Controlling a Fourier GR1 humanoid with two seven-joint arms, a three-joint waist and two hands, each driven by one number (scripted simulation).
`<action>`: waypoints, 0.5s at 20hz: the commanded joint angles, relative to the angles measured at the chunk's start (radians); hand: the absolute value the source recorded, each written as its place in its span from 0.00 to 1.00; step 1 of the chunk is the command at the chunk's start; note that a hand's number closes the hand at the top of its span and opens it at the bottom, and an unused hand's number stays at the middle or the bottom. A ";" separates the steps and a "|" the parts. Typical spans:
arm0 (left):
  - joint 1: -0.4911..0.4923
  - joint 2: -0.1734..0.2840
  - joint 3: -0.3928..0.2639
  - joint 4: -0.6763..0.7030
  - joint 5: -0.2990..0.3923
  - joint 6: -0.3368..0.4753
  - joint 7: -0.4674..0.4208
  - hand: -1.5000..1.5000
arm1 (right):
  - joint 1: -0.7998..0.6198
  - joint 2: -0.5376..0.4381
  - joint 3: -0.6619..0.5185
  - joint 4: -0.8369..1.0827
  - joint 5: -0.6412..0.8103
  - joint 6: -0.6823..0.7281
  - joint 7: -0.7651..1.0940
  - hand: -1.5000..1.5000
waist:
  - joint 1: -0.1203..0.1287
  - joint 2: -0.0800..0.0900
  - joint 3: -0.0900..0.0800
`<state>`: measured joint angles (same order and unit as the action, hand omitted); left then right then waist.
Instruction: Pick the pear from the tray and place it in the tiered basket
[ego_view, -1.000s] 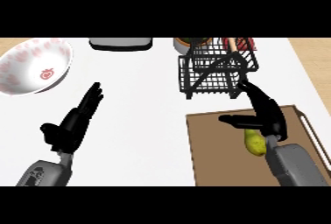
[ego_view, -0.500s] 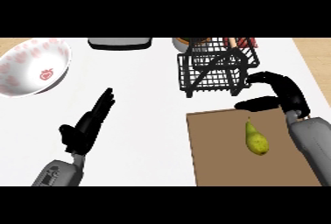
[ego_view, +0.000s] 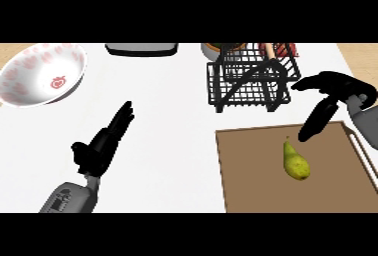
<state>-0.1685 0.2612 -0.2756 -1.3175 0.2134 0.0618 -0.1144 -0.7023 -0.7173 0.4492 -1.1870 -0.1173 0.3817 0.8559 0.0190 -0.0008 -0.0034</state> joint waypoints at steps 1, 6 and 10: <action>0.048 -0.012 -0.019 -0.025 -0.022 0.013 -0.018 0.50 | -0.126 -0.004 -0.002 0.004 -0.107 0.236 0.156 0.00 | 0.005 -0.001 0.001; 0.029 0.011 0.027 -0.035 -0.020 0.001 0.009 0.50 | -0.100 0.045 0.011 -0.056 -0.141 0.220 0.287 0.00 | -0.017 -0.003 0.003; 0.034 -0.017 0.024 -0.008 -0.027 -0.019 -0.006 0.50 | -0.121 0.074 0.017 -0.019 -0.091 0.181 0.296 0.00 | -0.014 0.000 0.003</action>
<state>-0.1417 0.2510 -0.2566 -1.3356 0.1935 0.0594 -0.1145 -0.7861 -0.6874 0.4710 -1.1980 -0.2165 0.5096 1.0076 -0.0017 -0.0014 0.0011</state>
